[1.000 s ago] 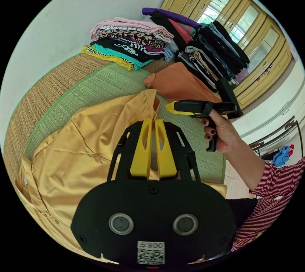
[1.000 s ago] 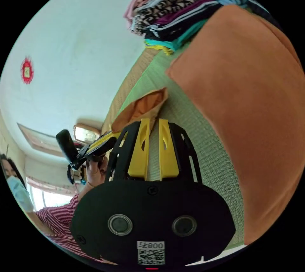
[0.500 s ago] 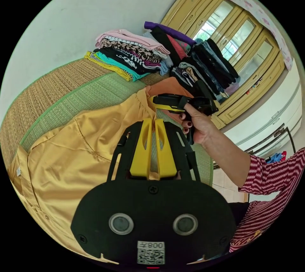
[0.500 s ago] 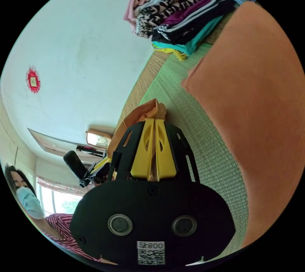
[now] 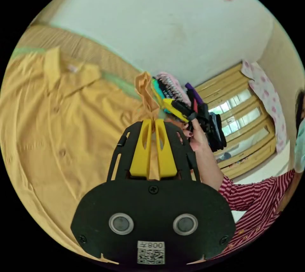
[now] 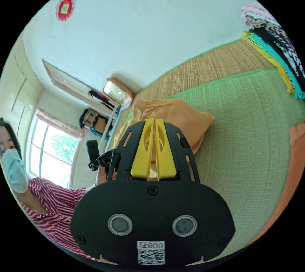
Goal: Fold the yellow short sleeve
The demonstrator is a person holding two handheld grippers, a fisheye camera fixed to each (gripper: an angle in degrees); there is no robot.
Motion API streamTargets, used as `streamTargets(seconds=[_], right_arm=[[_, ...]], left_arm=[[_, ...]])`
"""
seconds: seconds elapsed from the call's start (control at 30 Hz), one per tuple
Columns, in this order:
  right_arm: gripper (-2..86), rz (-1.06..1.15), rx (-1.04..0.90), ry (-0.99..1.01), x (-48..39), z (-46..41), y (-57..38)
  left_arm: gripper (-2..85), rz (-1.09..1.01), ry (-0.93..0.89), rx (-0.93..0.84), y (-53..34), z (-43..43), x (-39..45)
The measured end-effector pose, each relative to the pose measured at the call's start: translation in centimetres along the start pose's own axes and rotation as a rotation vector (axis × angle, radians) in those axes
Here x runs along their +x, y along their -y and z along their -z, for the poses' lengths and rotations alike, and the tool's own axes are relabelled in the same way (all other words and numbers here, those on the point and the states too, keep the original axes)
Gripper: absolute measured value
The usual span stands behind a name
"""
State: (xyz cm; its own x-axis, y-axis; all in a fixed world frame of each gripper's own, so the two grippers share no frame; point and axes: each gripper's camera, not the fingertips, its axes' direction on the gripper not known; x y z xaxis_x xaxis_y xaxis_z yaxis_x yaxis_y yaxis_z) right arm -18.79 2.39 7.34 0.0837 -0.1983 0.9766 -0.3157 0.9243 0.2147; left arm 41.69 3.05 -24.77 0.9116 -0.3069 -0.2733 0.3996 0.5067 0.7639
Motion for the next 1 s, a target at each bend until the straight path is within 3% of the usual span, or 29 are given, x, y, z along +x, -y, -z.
streamTargets(seconds=[0.07,0.2,0.5,0.7,1.0], right_arm=[[0.0,-0.007,-0.072,-0.015,-0.1,-3.3,-0.1],[0.1,-0.004,-0.148,-0.069,-0.9,-6.8,-1.5],[0.1,-0.023,-0.218,-0.307,-0.5,-9.9,-6.6],[0.1,-0.153,-0.088,-0.265,2.5,-7.4,-8.5],[0.1,-0.118,0.032,-0.256,-0.2,-7.0,-4.1]], left_arm=[[4.5,0.08,-0.002,-0.081,-1.4,0.4,-3.0],[6.1,0.051,0.054,-0.099,-2.0,2.3,-4.8],[6.5,-0.149,0.155,-0.134,4.2,2.4,-7.3],[4.8,-0.172,0.382,-0.323,8.0,-1.3,-12.2],[2.5,-0.235,0.416,-0.284,7.2,1.2,-15.5]])
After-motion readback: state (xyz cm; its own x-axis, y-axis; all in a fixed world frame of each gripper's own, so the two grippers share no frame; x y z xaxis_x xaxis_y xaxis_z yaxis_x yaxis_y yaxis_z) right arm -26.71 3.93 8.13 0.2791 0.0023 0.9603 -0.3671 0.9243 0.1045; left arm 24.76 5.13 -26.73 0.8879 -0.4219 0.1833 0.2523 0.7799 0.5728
